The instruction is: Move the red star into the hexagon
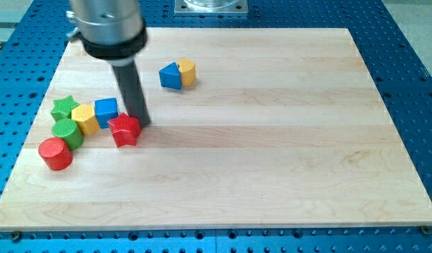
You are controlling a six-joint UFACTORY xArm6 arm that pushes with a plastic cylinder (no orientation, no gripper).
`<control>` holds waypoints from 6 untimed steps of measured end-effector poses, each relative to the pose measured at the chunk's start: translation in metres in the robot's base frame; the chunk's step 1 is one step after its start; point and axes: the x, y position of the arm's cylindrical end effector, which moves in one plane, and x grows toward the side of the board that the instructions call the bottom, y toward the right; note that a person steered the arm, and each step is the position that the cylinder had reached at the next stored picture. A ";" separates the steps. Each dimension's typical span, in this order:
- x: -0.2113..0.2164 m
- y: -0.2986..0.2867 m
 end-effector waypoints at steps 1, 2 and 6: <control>0.035 0.027; 0.038 -0.034; 0.097 -0.123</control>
